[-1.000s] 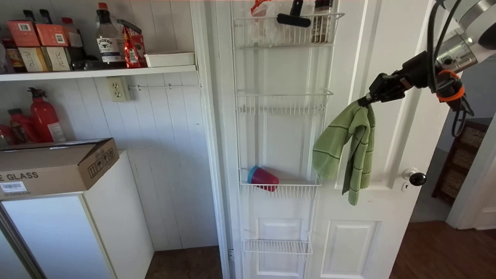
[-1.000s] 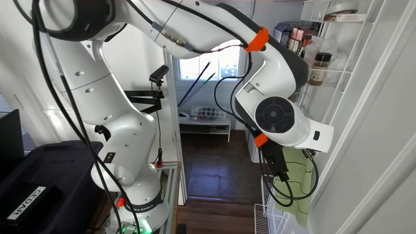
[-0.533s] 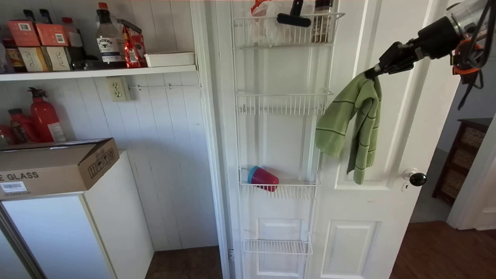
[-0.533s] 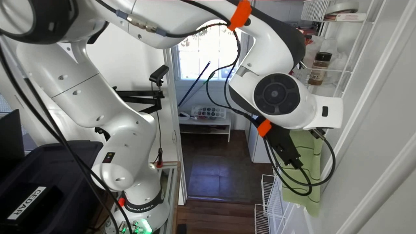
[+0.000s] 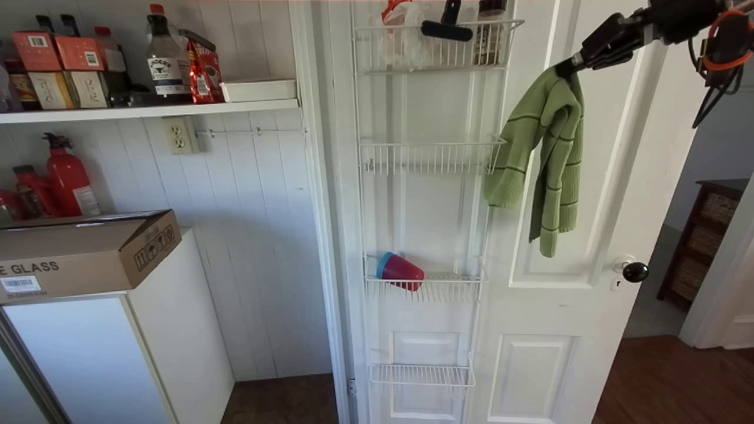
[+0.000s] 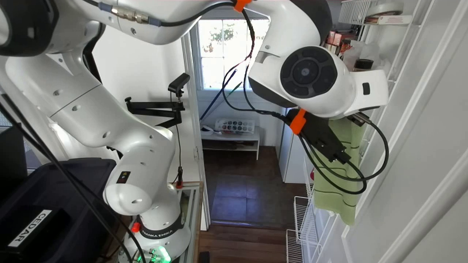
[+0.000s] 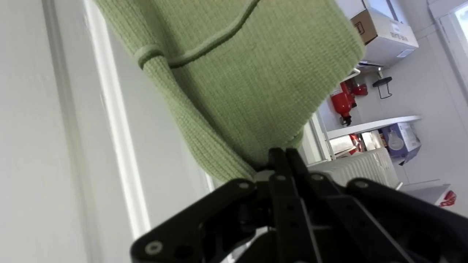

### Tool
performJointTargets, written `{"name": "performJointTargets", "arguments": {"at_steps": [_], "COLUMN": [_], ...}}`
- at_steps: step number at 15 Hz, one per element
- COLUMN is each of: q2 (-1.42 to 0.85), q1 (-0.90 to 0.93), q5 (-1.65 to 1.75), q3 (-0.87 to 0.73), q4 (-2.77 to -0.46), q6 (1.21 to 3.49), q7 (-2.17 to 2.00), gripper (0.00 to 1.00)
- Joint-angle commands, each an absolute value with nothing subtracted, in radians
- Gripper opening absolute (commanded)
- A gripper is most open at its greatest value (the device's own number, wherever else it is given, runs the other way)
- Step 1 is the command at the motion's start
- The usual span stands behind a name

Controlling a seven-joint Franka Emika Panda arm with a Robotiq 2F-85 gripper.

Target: Pick up the green towel and hang it on the third rack from the bottom

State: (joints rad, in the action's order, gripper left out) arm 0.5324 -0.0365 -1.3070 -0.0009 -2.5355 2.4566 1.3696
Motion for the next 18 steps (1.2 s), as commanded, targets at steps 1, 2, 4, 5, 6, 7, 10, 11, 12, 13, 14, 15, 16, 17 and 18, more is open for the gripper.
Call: {"name": "performJointTargets", "arguments": {"at_steps": [1,2,4,5,6,7,10,11,12,13,14,15,16,17,18], "q2": [0.532,0.521,0.493,0.483,0.469,0.454,0.400,0.380,0.362,0.342,0.320,0.300,0.279,0.259,0.237], "q1": [0.004,0.013,0.037,0.048,0.058,0.064,0.067,0.062,0.059,0.058,0.057,0.058,0.059,0.060,0.062], "q5": [-1.337,-1.343,-1.374,-1.390,-1.409,-1.431,-1.508,-1.532,-1.554,-1.570,-1.590,-1.605,-1.621,-1.635,-1.647], "q3": [-0.002,0.003,0.008,0.008,0.014,0.020,0.043,0.051,0.059,0.063,0.070,0.075,0.080,0.085,0.092], "q4": [-2.499,-2.490,-2.471,-2.466,-2.460,-2.454,-2.432,-2.424,-2.416,-2.406,-2.395,-2.383,-2.370,-2.357,-2.342], "q6": [2.448,2.453,2.459,2.452,2.455,2.457,2.477,2.487,2.495,2.497,2.504,2.508,2.509,2.511,2.512], "q7": [1.410,1.417,1.441,1.457,1.473,1.489,1.562,1.582,1.606,1.623,1.646,1.660,1.678,1.692,1.707], "gripper": [0.01,0.01,0.01,0.01,0.01,0.01,0.01,0.01,0.01,0.01,0.01,0.01,0.01,0.01,0.01]}}
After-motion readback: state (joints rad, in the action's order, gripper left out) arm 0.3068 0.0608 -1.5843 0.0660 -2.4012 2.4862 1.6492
